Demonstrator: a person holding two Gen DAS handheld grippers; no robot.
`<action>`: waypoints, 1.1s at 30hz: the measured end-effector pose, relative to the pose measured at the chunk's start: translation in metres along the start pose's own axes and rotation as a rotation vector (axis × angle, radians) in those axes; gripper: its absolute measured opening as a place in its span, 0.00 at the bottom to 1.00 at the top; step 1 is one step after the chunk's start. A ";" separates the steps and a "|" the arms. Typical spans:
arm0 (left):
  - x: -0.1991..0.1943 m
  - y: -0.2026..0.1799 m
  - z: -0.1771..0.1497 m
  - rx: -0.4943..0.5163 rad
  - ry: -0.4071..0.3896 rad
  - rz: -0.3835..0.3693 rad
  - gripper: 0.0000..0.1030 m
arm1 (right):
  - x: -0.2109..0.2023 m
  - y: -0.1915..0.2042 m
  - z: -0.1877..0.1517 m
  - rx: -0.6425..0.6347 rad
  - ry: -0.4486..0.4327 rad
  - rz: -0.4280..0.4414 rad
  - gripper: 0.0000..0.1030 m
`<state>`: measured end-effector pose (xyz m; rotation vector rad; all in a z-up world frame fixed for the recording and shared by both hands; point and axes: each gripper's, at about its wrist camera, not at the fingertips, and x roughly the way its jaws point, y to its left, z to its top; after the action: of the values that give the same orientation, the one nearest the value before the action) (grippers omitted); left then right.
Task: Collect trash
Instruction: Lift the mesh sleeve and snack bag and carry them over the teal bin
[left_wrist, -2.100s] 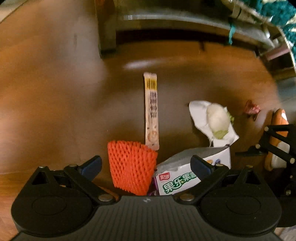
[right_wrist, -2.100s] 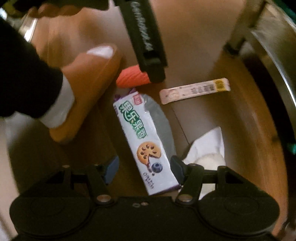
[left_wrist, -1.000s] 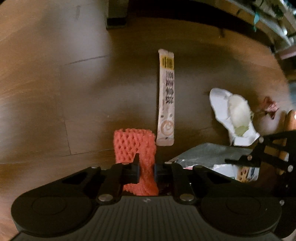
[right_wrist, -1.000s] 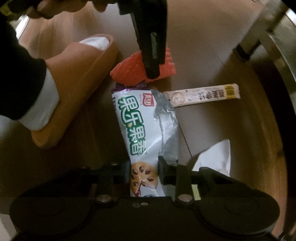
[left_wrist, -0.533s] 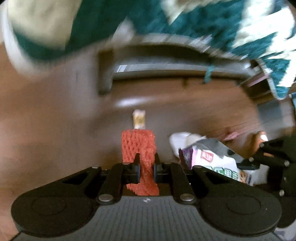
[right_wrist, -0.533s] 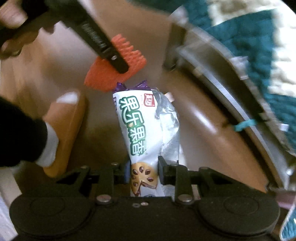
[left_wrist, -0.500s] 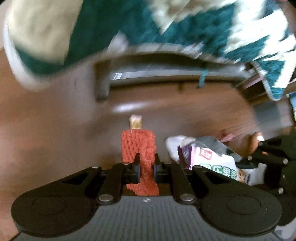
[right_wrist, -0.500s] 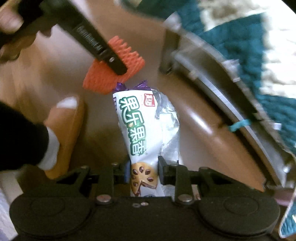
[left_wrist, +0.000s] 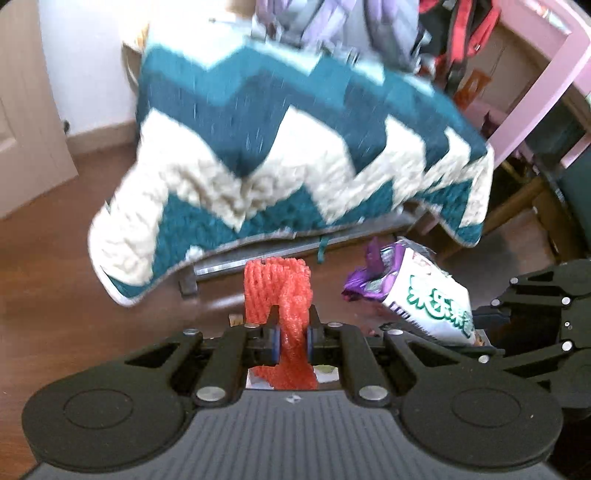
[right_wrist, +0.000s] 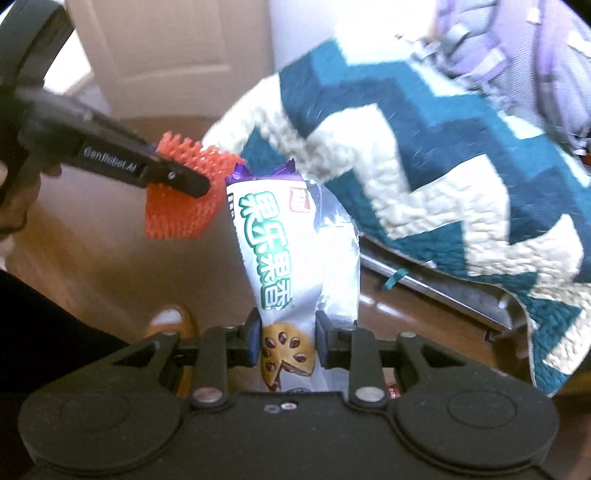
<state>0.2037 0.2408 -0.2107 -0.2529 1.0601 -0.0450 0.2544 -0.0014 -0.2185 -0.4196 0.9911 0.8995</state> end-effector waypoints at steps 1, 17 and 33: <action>-0.014 -0.007 0.004 0.011 -0.017 0.011 0.11 | -0.016 -0.003 0.001 0.003 -0.017 -0.002 0.26; -0.162 -0.148 0.049 0.157 -0.264 -0.016 0.11 | -0.254 -0.077 -0.011 0.103 -0.320 -0.144 0.26; -0.214 -0.389 0.113 0.390 -0.450 -0.267 0.11 | -0.431 -0.192 -0.066 0.287 -0.542 -0.477 0.26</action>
<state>0.2299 -0.0821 0.1129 -0.0426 0.5486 -0.4132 0.2695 -0.3544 0.1008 -0.1394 0.4740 0.3917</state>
